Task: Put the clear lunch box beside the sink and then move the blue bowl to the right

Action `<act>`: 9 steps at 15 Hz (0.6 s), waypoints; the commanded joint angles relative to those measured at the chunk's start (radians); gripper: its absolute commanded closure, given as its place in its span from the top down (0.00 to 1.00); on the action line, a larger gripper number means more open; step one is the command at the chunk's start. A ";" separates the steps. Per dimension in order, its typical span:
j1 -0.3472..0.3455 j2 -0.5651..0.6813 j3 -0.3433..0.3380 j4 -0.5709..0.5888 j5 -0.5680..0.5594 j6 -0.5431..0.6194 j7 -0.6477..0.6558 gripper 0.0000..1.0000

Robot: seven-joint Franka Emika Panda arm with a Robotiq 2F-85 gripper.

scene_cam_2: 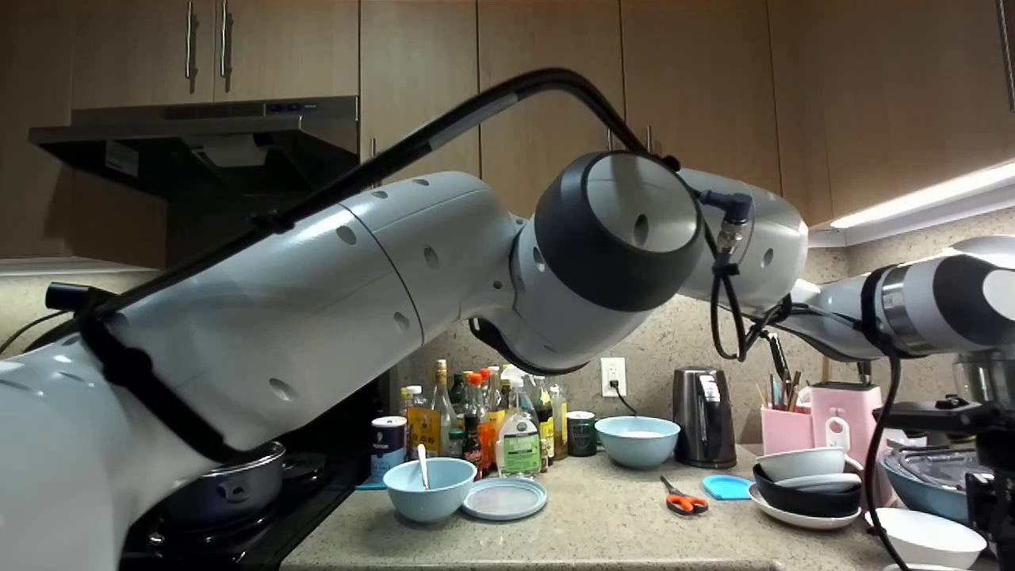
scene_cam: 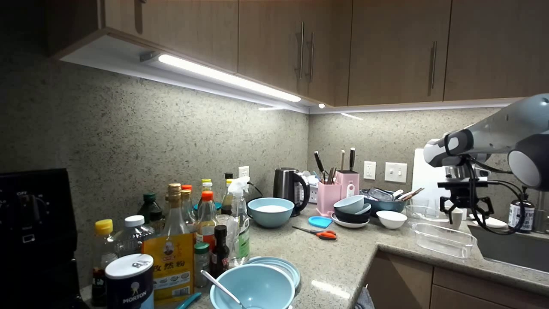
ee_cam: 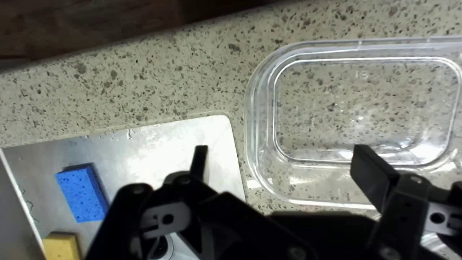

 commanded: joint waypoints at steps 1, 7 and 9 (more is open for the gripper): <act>0.087 -0.184 -0.008 -0.226 -0.015 0.033 -0.058 1.00; 0.289 -0.362 -0.004 -0.453 -0.106 0.076 -0.218 1.00; 0.381 -0.413 -0.006 -0.534 -0.175 0.090 -0.224 1.00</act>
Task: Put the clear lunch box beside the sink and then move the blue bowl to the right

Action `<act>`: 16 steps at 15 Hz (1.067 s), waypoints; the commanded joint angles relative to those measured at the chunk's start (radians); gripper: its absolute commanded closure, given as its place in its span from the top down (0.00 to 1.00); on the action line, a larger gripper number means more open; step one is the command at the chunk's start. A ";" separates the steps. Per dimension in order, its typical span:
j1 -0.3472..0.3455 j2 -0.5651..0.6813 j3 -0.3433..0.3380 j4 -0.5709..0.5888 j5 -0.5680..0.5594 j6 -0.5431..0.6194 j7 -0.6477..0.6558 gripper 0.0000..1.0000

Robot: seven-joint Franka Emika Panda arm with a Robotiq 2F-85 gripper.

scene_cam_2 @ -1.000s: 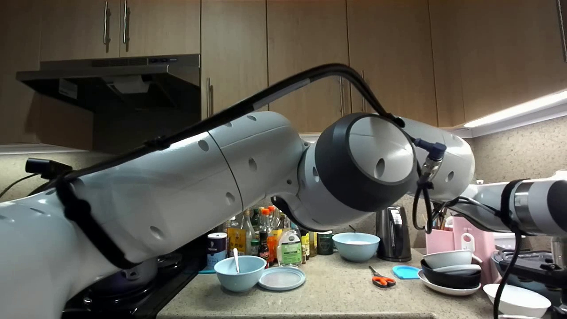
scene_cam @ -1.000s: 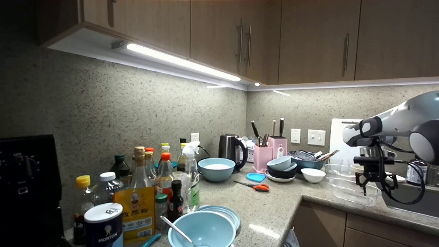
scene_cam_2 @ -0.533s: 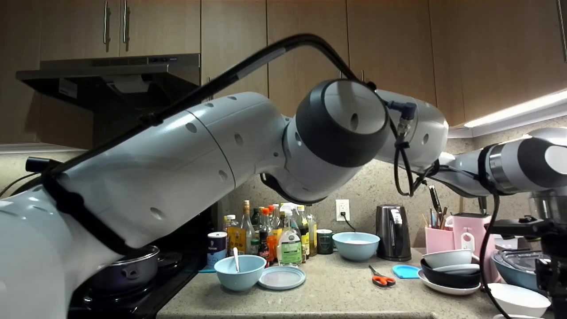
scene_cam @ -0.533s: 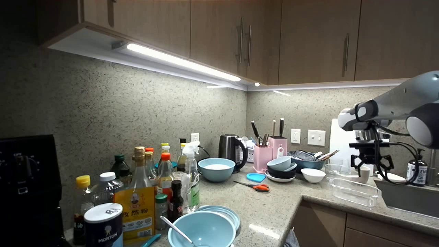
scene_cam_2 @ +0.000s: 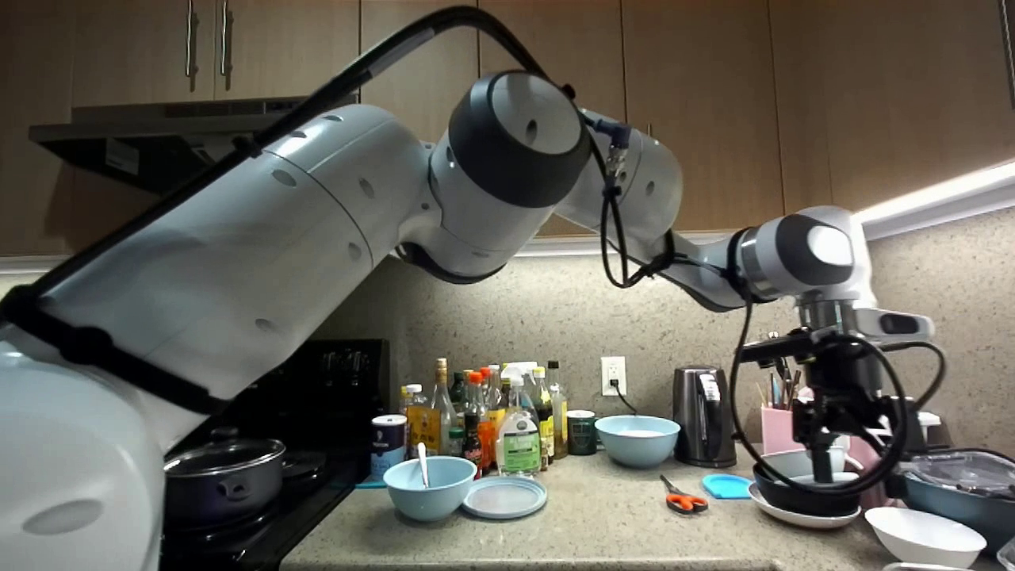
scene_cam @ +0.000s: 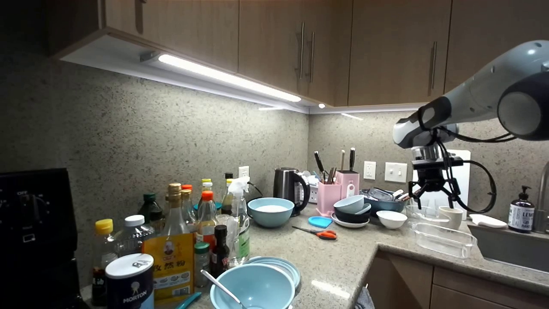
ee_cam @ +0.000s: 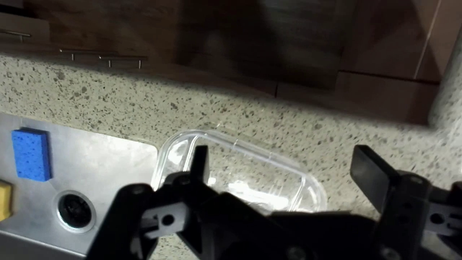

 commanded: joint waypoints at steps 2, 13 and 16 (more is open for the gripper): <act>0.211 -0.172 -0.002 -0.283 -0.163 0.078 -0.038 1.00; 0.214 -0.178 0.195 -0.272 -0.322 0.130 0.001 1.00; 0.274 -0.151 0.265 -0.191 -0.394 0.110 -0.003 1.00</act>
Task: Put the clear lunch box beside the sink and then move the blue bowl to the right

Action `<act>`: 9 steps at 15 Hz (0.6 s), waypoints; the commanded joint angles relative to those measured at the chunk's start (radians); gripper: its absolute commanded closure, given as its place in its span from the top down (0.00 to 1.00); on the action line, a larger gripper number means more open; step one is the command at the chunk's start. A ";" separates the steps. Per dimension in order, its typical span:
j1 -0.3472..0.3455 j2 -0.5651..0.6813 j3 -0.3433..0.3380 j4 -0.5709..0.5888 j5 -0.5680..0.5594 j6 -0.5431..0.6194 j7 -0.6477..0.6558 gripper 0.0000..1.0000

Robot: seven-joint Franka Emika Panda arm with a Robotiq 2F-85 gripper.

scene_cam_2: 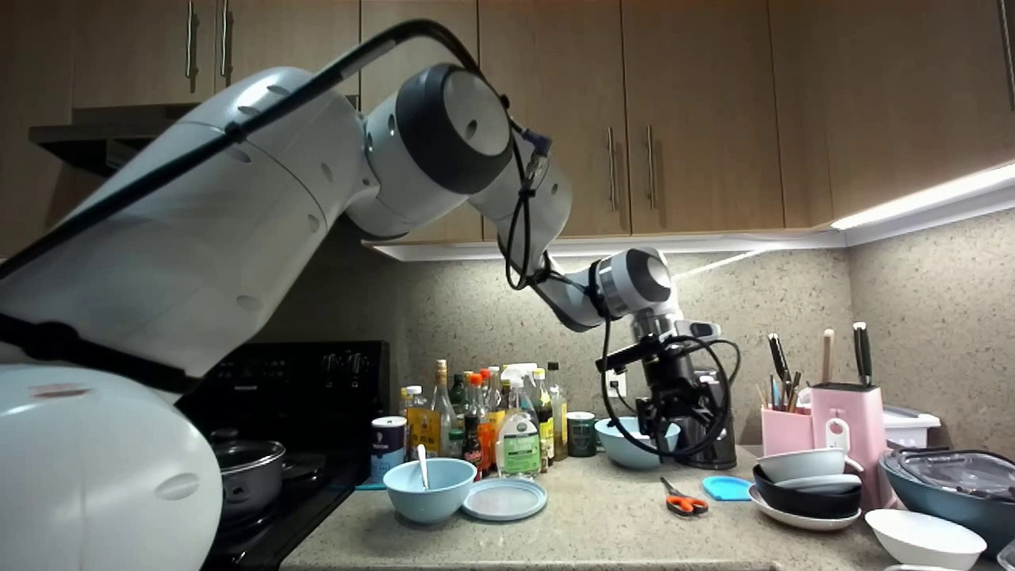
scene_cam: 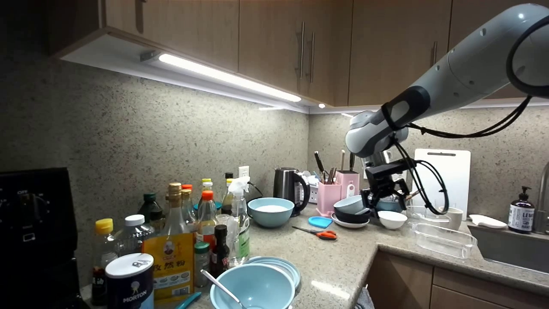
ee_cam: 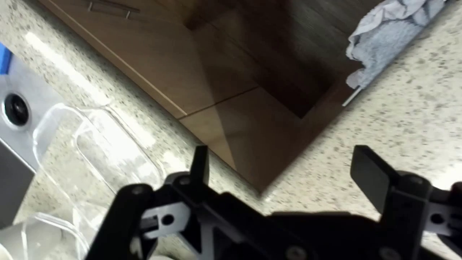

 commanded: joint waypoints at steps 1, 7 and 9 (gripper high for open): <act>0.074 0.033 0.085 0.104 -0.092 -0.029 -0.010 1.00; 0.178 0.100 0.165 0.214 -0.208 0.002 -0.121 1.00; 0.193 0.088 0.170 0.197 -0.186 -0.011 -0.055 1.00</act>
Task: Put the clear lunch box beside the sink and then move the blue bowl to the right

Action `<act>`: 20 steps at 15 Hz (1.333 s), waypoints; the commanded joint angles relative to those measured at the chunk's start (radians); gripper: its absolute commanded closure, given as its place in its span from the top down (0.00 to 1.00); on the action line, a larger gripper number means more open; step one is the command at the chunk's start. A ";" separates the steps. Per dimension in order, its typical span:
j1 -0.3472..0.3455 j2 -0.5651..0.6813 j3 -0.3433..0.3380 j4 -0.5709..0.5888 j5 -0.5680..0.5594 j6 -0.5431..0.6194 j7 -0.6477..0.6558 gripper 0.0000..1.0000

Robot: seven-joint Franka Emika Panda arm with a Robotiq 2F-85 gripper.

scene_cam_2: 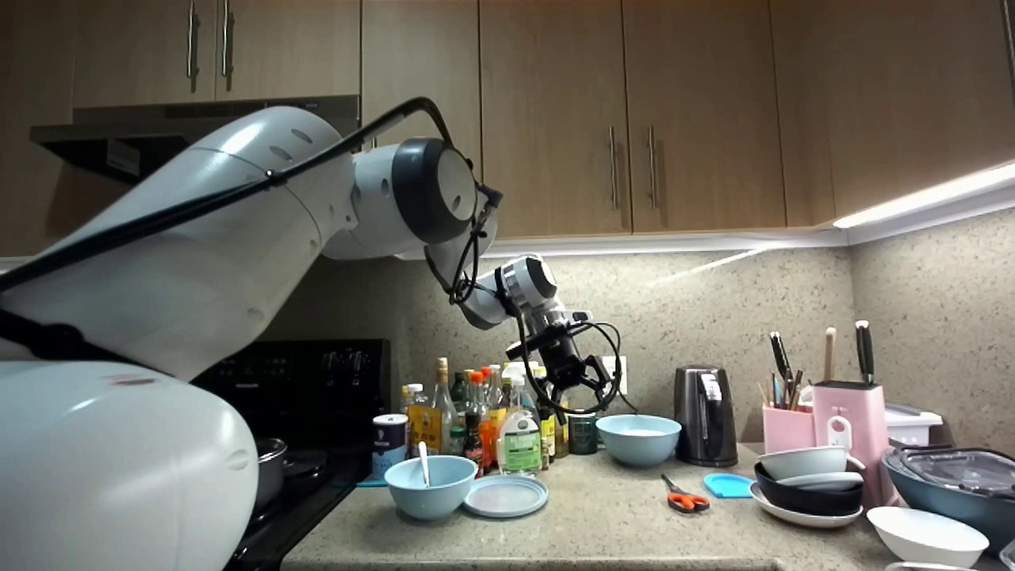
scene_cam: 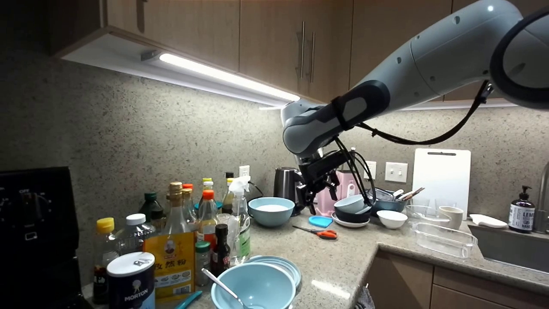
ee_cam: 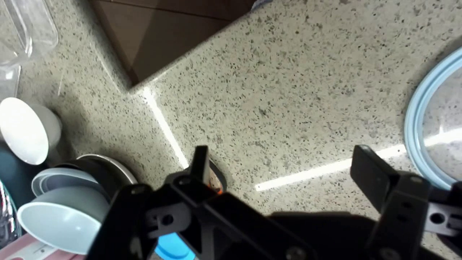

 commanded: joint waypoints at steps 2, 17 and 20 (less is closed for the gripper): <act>-0.007 0.012 0.007 0.014 -0.015 -0.003 -0.015 1.00; 0.015 0.113 0.145 0.147 0.196 -0.014 -0.163 1.00; 0.003 0.138 0.168 0.158 0.240 -0.016 -0.176 1.00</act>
